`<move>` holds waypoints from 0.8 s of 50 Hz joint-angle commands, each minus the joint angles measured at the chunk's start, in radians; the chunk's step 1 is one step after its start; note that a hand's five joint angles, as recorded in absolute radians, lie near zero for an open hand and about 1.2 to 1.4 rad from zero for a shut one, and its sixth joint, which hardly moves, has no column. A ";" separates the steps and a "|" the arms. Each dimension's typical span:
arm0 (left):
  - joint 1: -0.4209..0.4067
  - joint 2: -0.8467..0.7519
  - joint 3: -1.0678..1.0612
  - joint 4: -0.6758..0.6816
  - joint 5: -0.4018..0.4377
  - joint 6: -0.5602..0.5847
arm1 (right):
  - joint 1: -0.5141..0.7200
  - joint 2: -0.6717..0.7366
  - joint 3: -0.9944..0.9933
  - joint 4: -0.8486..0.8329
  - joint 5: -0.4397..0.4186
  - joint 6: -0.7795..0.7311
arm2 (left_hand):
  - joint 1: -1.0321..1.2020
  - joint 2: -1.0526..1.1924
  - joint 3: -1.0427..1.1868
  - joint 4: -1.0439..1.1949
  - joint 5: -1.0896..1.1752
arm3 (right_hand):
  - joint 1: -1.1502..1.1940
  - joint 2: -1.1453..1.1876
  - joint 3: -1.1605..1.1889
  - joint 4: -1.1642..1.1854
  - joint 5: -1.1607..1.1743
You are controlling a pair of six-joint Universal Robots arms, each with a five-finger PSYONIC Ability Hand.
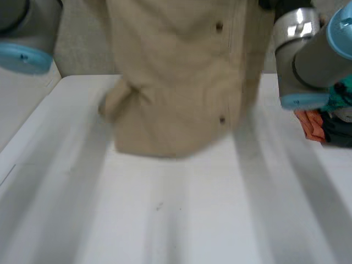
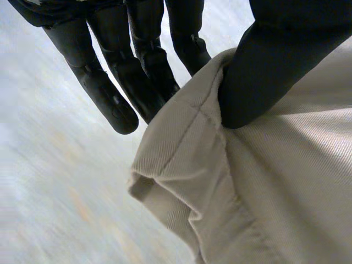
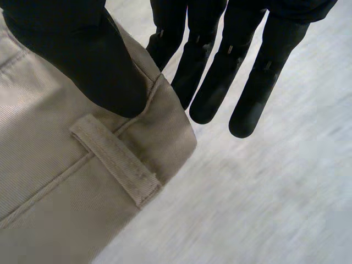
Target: Fold the laundry.
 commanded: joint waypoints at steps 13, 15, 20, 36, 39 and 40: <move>-0.013 0.274 -0.713 0.244 0.011 0.039 | -0.047 -0.073 0.246 0.053 -0.052 0.059 | 0.219 0.193 0.197 0.200 0.241 | 0.276 0.215 0.205 0.196 0.203; -0.018 0.283 -0.791 0.248 0.011 0.050 | -0.060 -0.092 0.351 0.050 -0.076 0.065 | 0.219 0.193 0.197 0.200 0.241 | 0.276 0.215 0.205 0.196 0.203; -0.039 0.292 -1.005 0.244 0.010 0.079 | -0.078 -0.095 0.537 0.055 -0.171 0.056 | 0.219 0.193 0.197 0.200 0.241 | 0.276 0.215 0.205 0.196 0.203; -0.242 0.386 -1.223 -0.207 -0.168 0.257 | -0.172 -0.332 0.947 0.373 -0.257 -0.328 | 0.219 0.193 0.197 0.200 0.241 | 0.276 0.215 0.205 0.196 0.203; -0.292 0.421 -1.240 -0.383 -0.188 0.256 | -0.201 -0.423 0.973 0.562 -0.283 -0.413 | 0.219 0.193 0.197 0.200 0.241 | 0.276 0.215 0.205 0.196 0.203; -0.304 0.427 -1.243 -0.422 -0.187 0.251 | -0.209 -0.441 0.978 0.616 -0.293 -0.436 | 0.219 0.193 0.197 0.200 0.241 | 0.276 0.215 0.205 0.196 0.203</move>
